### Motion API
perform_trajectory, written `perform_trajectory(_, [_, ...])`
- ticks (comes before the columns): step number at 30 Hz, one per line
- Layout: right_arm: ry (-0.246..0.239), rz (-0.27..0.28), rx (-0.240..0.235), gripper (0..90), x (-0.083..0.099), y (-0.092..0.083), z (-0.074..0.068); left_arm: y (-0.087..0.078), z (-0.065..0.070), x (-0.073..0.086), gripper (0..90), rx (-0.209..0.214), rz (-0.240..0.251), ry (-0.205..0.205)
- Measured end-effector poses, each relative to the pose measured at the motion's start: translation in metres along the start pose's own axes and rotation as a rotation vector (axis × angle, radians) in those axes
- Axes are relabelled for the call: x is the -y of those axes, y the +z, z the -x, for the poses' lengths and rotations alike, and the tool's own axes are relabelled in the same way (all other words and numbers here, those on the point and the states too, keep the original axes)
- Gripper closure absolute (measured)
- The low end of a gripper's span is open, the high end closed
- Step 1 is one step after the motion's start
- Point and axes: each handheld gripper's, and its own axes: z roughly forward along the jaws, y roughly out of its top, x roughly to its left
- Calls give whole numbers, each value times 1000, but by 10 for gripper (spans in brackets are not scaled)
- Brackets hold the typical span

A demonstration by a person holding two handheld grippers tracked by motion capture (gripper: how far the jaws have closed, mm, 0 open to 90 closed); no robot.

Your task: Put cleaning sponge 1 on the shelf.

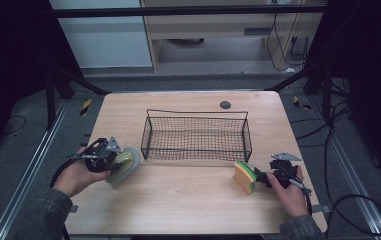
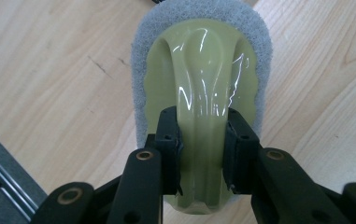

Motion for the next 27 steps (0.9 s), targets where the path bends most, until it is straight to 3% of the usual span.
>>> perform_trajectory(5, [0, 0, 0, 6, 0, 0, 0, -5, 0, 0, 705, -39, 56, 34])
perform_trajectory(8, [1, 0, 0, 6, 0, 0, 0, -12, 0, 1, 705, -60, 89, 24])
perform_trajectory(16, [0, 0, 0, 6, 0, 0, 0, -22, -3, -2, 705, -86, 104, 48])
perform_trajectory(23, [0, 0, 0, 5, 0, 0, 0, -22, -6, -7, 705, -96, 79, 79])
perform_trajectory(27, [-7, -1, -5, 4, 0, 0, 1, -21, -13, -6, 705, -106, 76, 63])
